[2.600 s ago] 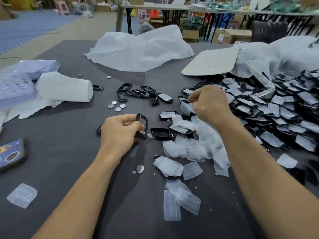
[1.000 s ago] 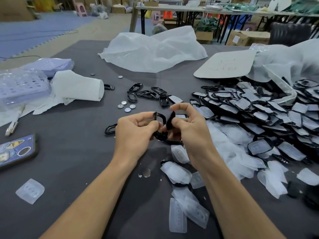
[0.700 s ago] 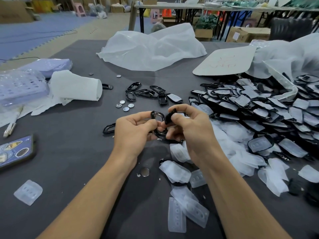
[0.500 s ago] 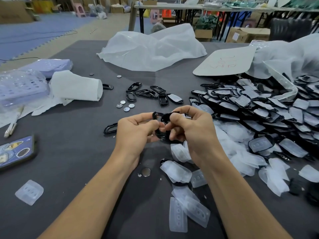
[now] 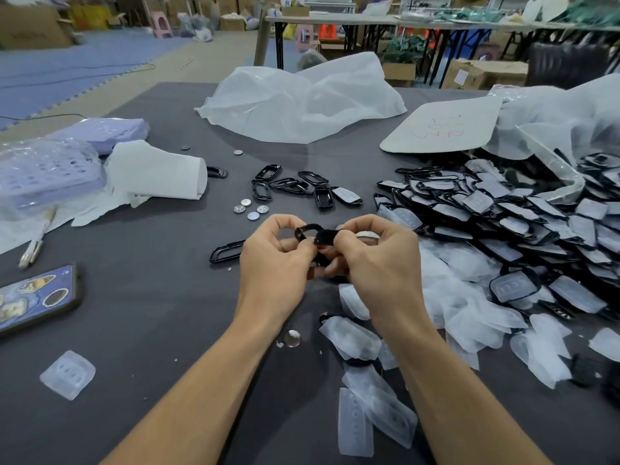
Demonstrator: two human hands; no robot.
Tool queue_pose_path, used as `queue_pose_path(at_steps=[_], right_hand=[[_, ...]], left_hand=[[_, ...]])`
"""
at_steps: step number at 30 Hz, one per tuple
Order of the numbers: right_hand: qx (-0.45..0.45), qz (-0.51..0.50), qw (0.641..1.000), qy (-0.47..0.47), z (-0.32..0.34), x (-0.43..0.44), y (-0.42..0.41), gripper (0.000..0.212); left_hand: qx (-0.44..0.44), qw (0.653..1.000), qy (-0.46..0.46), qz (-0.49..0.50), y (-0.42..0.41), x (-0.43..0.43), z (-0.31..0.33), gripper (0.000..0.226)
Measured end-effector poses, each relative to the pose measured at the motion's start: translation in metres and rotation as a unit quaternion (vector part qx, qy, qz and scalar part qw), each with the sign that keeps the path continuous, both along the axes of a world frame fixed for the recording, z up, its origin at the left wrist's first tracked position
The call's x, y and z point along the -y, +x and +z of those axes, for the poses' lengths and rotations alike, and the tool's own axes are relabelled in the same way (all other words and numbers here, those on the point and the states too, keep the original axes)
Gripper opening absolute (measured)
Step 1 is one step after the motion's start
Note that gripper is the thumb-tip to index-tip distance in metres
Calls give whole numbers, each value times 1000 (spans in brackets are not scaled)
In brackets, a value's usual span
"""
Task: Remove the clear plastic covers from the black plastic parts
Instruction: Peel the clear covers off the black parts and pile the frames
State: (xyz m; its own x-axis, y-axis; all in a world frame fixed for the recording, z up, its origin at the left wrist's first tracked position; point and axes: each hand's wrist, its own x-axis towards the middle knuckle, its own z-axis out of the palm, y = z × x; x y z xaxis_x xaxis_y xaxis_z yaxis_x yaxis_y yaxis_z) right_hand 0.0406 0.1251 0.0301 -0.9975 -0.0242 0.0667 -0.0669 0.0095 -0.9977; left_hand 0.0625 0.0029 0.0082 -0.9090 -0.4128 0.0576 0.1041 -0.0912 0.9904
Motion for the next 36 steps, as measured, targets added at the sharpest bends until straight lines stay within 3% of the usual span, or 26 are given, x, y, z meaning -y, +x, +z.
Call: queue_pose_path(at_steps=[5, 10, 13, 16, 19, 23, 32, 36], right_hand=[[-23, -35, 999, 33, -4, -3, -3, 17], [-149, -77, 961, 222, -11, -2, -5, 13], [-195, -66, 934, 293, -14, 0, -5, 17], [-182, -62, 943, 273, -14, -2, -8, 17], [-159, -24, 959, 235, -12, -5, -9, 23], [-184, -10, 937, 298, -11, -5, -8, 26], [-243, 65, 893, 373, -4, -10, -10, 19], [-215, 104, 894, 378, 0, -19, -15, 16]], left_hand=[[-27, 999, -23, -34, 0, 2, 3, 41], [-29, 998, -46, -30, 2, 0, 3, 29], [-18, 999, -39, -3, 1, 2, 2, 34], [7, 999, 30, 22, -2, 4, 4, 33], [8, 999, 40, -13, -2, 4, 7, 33], [-2, 998, -5, -60, 2, 2, 8, 46], [41, 997, -22, -67, 0, 11, 7, 28], [42, 993, -34, -102, 2, 15, 5, 23]])
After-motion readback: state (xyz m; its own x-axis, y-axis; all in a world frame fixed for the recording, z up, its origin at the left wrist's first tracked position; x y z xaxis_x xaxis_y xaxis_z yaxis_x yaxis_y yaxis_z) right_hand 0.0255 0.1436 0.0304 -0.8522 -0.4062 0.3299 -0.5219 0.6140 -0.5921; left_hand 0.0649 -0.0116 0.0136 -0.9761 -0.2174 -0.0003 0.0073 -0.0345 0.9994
